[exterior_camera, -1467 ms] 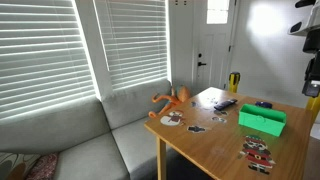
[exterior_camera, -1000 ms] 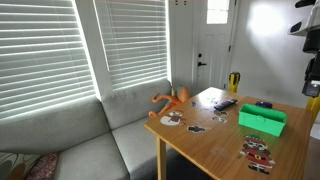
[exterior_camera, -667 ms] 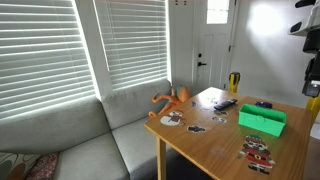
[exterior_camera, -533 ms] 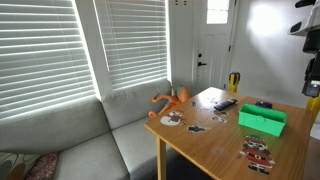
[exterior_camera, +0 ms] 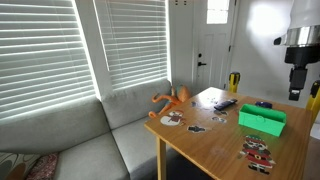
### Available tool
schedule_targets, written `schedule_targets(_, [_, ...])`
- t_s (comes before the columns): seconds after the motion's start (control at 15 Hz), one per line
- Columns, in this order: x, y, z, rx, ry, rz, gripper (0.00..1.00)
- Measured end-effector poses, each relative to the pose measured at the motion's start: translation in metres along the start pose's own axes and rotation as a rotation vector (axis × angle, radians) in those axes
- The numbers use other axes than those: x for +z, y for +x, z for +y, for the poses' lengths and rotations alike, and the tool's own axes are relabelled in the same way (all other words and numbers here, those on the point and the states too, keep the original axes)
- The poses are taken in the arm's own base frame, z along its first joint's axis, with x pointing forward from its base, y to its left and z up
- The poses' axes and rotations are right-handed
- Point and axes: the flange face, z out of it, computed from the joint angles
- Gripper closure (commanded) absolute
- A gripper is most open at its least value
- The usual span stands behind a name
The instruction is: Put the blue car in the green lunchbox and then close the lid of the lunchbox
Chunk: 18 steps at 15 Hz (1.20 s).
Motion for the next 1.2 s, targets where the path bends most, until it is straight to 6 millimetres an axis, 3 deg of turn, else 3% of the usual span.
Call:
schedule_targets(0.53, [0.043, 0.040, 0.081, -0.029, -0.141, -0.049, 0.00])
schedule_targets(1.0, [0.044, 0.045, 0.084, -0.028, -0.144, -0.055, 0.00])
schedule_targets(1.2, [0.056, 0.048, 0.094, -0.010, -0.141, -0.058, 0.00])
